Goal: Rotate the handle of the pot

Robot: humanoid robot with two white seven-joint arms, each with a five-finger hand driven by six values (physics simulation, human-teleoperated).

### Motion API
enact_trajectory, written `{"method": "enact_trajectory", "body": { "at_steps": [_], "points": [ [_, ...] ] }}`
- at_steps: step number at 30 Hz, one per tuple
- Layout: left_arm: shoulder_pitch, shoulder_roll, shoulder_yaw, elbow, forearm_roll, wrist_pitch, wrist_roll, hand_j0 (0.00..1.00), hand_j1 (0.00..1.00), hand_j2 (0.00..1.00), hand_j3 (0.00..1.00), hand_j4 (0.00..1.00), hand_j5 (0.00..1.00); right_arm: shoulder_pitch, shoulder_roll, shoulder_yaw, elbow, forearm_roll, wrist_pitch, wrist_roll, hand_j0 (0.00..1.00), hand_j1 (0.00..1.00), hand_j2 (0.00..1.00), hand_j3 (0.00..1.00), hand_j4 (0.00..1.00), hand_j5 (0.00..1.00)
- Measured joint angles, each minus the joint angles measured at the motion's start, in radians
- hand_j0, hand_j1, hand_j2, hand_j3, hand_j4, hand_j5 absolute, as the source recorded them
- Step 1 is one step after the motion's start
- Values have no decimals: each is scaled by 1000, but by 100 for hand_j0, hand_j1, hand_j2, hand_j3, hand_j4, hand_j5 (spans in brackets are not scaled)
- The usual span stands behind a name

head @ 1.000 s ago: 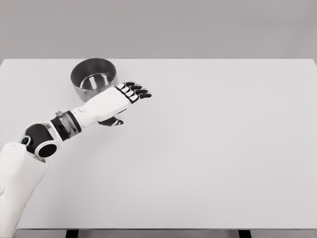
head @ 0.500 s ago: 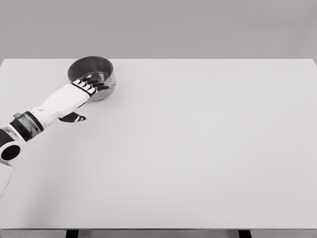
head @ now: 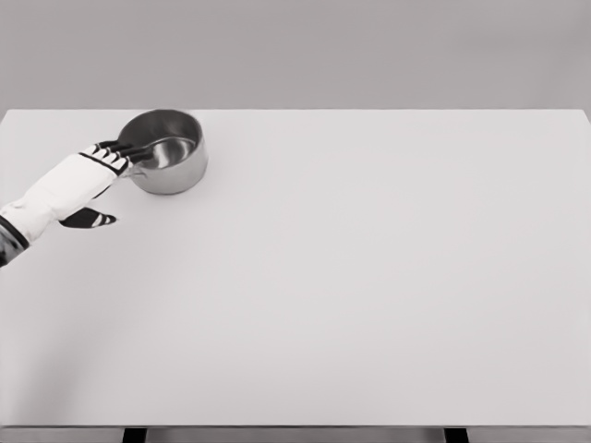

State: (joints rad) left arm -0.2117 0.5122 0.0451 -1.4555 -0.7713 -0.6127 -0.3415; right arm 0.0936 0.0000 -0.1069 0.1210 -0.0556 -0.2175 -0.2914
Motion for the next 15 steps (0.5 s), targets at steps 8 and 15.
{"method": "enact_trajectory", "body": {
  "at_steps": [8,15],
  "points": [
    [5,37,54,6,19,0,0,100,100,100,100,100,100,0,0,0,0,0,0,0,100,100,100,100,100,100],
    [-5,37,62,1,46,0,2,100,100,100,100,100,100,0,0,0,0,0,0,0,100,100,100,100,100,100]
  ]
}}
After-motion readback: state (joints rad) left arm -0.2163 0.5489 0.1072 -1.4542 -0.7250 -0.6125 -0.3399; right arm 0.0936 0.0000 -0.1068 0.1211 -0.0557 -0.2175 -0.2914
